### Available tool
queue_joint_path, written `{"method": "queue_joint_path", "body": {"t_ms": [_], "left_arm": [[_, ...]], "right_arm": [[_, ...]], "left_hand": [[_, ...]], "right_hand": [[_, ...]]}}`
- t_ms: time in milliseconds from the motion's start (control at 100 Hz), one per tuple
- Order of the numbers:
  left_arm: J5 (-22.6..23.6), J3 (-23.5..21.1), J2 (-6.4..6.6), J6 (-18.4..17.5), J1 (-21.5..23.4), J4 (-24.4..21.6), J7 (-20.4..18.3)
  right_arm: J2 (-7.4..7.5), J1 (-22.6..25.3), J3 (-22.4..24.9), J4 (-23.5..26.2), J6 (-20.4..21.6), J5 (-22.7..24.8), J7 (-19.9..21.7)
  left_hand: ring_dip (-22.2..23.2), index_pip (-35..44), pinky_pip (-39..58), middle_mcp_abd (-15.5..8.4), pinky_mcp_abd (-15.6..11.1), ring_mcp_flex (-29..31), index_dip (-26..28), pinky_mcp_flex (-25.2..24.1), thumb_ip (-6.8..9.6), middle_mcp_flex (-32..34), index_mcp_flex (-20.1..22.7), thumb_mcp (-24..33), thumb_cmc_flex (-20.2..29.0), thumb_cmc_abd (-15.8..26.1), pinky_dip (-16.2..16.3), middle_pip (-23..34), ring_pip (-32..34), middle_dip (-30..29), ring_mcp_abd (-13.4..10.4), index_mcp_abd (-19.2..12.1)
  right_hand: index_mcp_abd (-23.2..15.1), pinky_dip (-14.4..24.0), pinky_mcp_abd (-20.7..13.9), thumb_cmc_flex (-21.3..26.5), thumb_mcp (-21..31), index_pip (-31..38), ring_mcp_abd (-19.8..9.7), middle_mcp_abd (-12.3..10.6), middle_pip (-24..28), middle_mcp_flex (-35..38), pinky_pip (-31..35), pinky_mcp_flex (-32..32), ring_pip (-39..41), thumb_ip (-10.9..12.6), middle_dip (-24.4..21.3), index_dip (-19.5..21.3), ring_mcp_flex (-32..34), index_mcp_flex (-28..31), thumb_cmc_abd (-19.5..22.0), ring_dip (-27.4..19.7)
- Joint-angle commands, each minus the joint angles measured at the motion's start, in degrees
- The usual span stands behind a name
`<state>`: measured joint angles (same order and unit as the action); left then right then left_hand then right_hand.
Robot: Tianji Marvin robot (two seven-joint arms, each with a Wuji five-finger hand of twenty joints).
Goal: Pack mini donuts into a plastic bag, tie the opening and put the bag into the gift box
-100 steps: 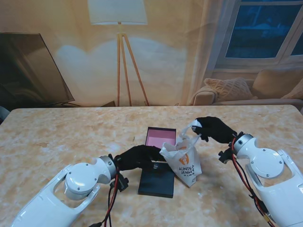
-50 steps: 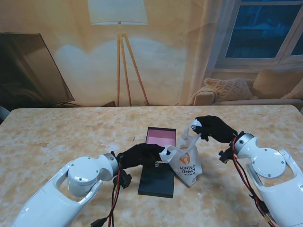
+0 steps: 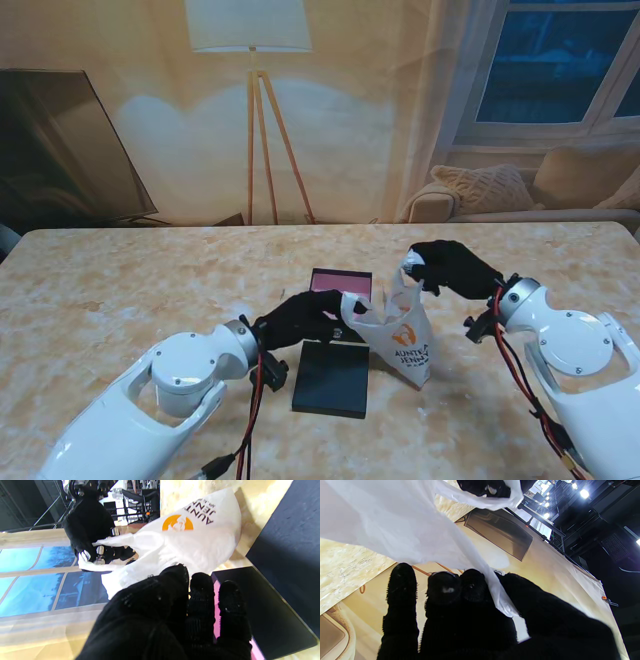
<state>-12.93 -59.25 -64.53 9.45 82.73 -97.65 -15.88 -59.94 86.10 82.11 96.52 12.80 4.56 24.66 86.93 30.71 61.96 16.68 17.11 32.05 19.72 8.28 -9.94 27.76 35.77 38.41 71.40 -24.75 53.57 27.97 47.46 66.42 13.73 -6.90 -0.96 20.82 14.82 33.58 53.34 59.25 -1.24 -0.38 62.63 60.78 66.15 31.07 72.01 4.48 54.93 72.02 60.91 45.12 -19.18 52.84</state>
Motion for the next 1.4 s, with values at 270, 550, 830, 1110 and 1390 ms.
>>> {"method": "queue_joint_path", "body": {"t_ms": [270, 550, 830, 1110, 1390], "left_arm": [[-2.9, 0.9, -2.21, 3.9, -0.4, -1.4, 2.8], [-4.7, 1.2, -3.23, 5.9, -0.7, -2.2, 5.7], [-9.2, 0.1, -4.29, 9.0, -0.6, -3.3, 7.9], [-6.1, 1.3, -4.32, 6.7, -0.5, -4.4, 9.6], [-1.8, 4.9, -5.22, 5.6, -2.8, -2.8, 12.8]], "right_arm": [[0.64, -0.1, -0.8, -0.6, 0.9, 0.3, 3.8], [1.05, -0.8, -1.4, -1.1, 1.7, -0.2, 5.6], [1.26, 0.4, -0.3, 0.4, 3.0, -1.9, 6.5], [1.62, 0.6, 0.5, 1.2, 2.5, -0.4, 7.4], [2.97, -0.2, 0.5, 0.9, 2.7, 3.1, 11.9]], "left_hand": [[1.1, 2.8, -0.9, -2.7, -2.1, -0.4, 1.3, -0.8, 0.12, -1.3, 2.0, 0.9, 2.6, 2.4, -0.5, 0.8, -4.9, -4.6, 0.5, -2.3], [0.7, 3.3, 0.7, -2.9, -2.5, 0.5, 1.5, 0.0, 0.37, 0.2, 2.5, -2.4, 2.6, 4.7, 0.4, -0.6, -4.1, -3.4, 0.3, -2.0], [0.0, 2.3, 0.4, -2.5, -2.5, -0.2, 1.1, -0.5, 0.74, -0.6, 1.3, -3.6, 2.6, 6.0, 0.3, -1.4, -3.7, -4.6, 0.2, -1.7], [-3.4, 3.5, 0.3, -1.9, -2.4, -0.6, 1.7, -0.2, 0.73, -5.0, 1.7, -5.4, 2.6, 6.0, 0.3, -1.3, -5.4, -24.0, 0.0, -2.2], [-5.4, 3.7, 0.7, -1.9, -1.5, 1.4, 1.7, 1.1, 0.18, -2.9, 2.5, -4.3, -0.6, 2.6, -0.4, 1.6, -2.2, -25.8, -0.1, -0.5]], "right_hand": [[-20.8, 1.1, -0.1, 10.9, 12.8, 10.5, -2.6, -3.0, 3.2, 2.4, 1.4, 0.4, 2.0, 11.4, 0.4, 0.9, 1.2, 5.9, 4.2, 2.5], [-20.9, 1.2, -0.1, 10.7, 13.0, 10.4, -2.5, -3.1, 3.2, 2.7, 1.4, 0.7, 2.1, 11.5, 0.6, 0.9, 1.3, 6.3, 4.0, 2.6], [-21.3, 1.2, -0.2, 10.4, 13.4, 10.2, -2.7, -3.4, 3.0, 3.1, 1.3, 0.9, 2.1, 11.5, 0.8, 0.9, 1.6, 6.5, 3.6, 2.7], [-20.9, 1.6, 0.1, 9.2, 15.1, 10.0, -2.7, -3.2, 4.1, 4.5, 1.9, 1.9, 3.7, 12.6, 1.5, 0.8, 3.2, 7.1, 3.0, 3.2], [-20.4, 2.2, 0.3, 8.6, 15.7, 9.9, -2.4, -3.0, 4.9, 5.3, 2.6, 2.3, 5.3, 14.6, 2.7, 0.6, 3.8, 7.6, 3.2, 3.6]]}}
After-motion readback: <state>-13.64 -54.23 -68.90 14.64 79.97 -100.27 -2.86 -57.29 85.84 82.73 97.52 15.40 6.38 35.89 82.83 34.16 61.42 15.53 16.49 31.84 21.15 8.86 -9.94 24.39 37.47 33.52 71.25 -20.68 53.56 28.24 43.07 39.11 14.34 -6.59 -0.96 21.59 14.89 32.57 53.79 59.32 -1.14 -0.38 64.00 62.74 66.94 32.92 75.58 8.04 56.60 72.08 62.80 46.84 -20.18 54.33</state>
